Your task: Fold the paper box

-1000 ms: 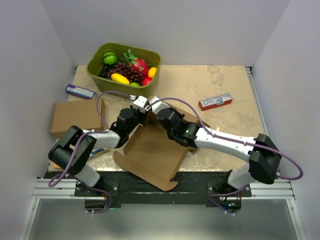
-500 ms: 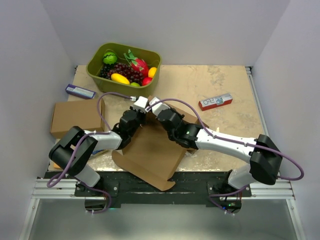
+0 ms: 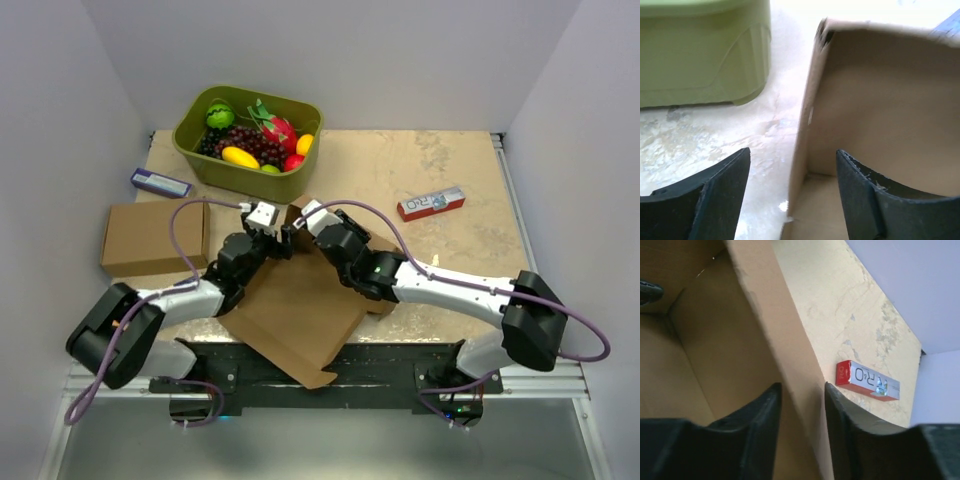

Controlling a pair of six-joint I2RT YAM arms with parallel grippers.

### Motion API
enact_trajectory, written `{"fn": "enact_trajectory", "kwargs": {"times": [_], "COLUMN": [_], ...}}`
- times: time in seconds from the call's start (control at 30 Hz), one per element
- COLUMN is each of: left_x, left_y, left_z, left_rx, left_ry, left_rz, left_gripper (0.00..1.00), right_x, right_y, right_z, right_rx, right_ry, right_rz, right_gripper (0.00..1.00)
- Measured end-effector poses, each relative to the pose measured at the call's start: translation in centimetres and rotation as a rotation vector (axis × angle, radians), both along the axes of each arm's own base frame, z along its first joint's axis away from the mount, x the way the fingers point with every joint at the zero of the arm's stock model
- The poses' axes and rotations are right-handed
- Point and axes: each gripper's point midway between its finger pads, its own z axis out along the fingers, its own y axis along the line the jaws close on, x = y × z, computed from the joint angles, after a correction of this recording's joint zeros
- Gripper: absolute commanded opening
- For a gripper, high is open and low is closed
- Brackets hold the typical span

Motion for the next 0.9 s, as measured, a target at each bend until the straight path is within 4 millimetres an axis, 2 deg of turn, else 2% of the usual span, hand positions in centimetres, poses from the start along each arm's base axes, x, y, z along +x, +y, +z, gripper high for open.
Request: {"fn": "enact_trajectory", "kwargs": {"times": [0.13, 0.3, 0.33, 0.4, 0.57, 0.63, 0.77, 0.9], "left_x": [-1.3, -2.4, -2.6, -3.0, -3.8, -3.5, -1.7, 0.0], "left_y": [0.1, 1.0, 1.4, 1.9, 2.2, 1.9, 1.1, 0.1], "left_z": [2.6, 5.1, 5.7, 6.7, 9.5, 10.7, 12.6, 11.7], "left_rx": [-0.089, -0.18, -0.198, -0.234, -0.291, -0.304, -0.321, -0.323], "left_ry": [-0.024, -0.02, -0.018, -0.022, -0.009, -0.002, 0.024, 0.081], "left_rz": [-0.016, 0.006, 0.014, 0.024, 0.013, -0.004, -0.039, -0.068], "left_gripper": [0.77, 0.8, 0.8, 0.81, 0.88, 0.88, 0.88, 0.88], "right_x": [-1.0, -1.9, -2.1, -2.5, -4.4, -5.1, -6.6, -7.0], "right_y": [0.1, -0.2, -0.2, -0.1, -0.1, -0.2, -1.0, -2.3], "right_z": [0.2, 0.8, 0.9, 1.2, 2.8, 4.1, 5.7, 6.5], "right_rx": [0.04, 0.091, 0.105, 0.147, 0.29, 0.379, 0.549, 0.716], "right_ry": [0.014, 0.02, 0.025, 0.04, 0.081, 0.089, 0.135, 0.212], "right_rz": [0.03, 0.04, 0.041, 0.05, 0.104, 0.111, 0.075, -0.031], "right_gripper": [0.62, 0.68, 0.74, 0.77, 0.84, 0.92, 0.94, 0.92]}}
